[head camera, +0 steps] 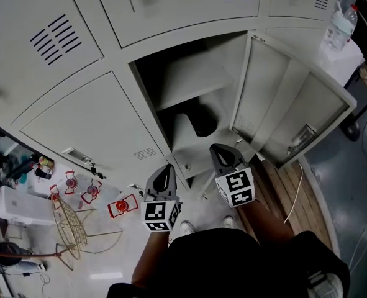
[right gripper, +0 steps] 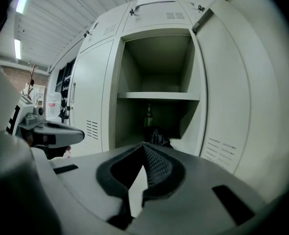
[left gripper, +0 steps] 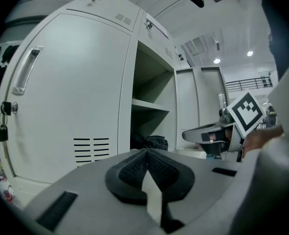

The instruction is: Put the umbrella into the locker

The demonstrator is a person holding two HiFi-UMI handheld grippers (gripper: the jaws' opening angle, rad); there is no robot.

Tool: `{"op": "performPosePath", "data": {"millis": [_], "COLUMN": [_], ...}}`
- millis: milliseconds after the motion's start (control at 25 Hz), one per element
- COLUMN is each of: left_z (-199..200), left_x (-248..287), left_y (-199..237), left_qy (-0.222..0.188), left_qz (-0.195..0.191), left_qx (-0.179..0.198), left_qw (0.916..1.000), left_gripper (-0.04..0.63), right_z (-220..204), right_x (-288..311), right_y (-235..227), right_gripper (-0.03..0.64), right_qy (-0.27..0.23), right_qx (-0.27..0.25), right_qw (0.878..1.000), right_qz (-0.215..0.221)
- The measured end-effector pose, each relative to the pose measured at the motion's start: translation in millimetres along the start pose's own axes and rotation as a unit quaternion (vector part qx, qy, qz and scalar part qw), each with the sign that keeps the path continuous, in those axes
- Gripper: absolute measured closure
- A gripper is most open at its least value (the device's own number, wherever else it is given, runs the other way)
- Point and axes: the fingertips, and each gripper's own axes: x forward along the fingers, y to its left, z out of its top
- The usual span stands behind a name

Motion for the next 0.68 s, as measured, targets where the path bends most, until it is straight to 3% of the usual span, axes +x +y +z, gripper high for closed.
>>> {"op": "performPosePath", "data": {"millis": [200, 680], "left_z": [-5.0, 1.8], "left_x": [-0.8, -1.2], "left_y": [-0.7, 2.7], "left_qy": [0.012, -0.004], "left_qz": [0.0, 0.004], "left_qx": [-0.003, -0.014], "left_qw": [0.9999, 0.9999], "left_gripper": [0.598, 0.598], "right_z": [2.8, 7.0], "right_x": [-2.1, -7.5], "right_y": [2.9, 6.0], "right_gripper": [0.62, 0.62], "right_qy": [-0.005, -0.017], "right_qx": [-0.019, -0.037], "right_qw": [1.0, 0.999], "right_qz": [-0.003, -0.007]}}
